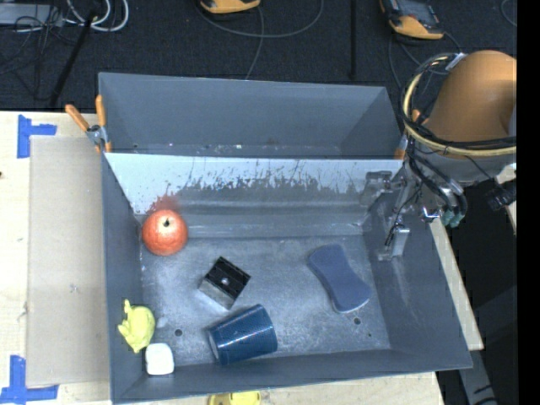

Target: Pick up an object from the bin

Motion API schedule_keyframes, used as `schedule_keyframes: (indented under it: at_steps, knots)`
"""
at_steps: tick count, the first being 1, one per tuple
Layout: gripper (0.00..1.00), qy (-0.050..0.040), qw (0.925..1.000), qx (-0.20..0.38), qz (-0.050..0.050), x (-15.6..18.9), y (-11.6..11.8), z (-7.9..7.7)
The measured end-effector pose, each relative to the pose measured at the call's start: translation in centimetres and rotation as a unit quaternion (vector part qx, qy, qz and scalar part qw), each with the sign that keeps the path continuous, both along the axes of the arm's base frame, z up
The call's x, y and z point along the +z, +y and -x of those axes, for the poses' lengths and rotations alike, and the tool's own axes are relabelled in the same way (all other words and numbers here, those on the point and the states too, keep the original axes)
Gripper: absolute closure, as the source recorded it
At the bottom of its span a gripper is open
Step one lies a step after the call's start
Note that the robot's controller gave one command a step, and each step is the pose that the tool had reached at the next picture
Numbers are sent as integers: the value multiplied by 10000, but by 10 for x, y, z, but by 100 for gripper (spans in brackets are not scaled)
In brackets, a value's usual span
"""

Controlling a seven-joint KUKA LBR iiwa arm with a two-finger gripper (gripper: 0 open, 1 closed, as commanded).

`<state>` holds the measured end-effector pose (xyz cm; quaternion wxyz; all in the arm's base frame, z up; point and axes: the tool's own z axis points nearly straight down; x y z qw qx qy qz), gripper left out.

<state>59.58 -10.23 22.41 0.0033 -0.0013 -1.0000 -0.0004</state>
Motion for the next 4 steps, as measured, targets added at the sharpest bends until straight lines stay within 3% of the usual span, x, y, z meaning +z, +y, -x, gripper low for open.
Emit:
schedule_keyframes:
  at_steps: [1,2,3,4]
  knots:
    - [0,-38,10000,14,5,5,1,-1]
    - [0,-50,9999,-132,7,-71,2,25]
    - [0,-6,9999,-142,-1,-83,-1,46]
    - [0,-36,9927,-1203,6,-76,6,48]
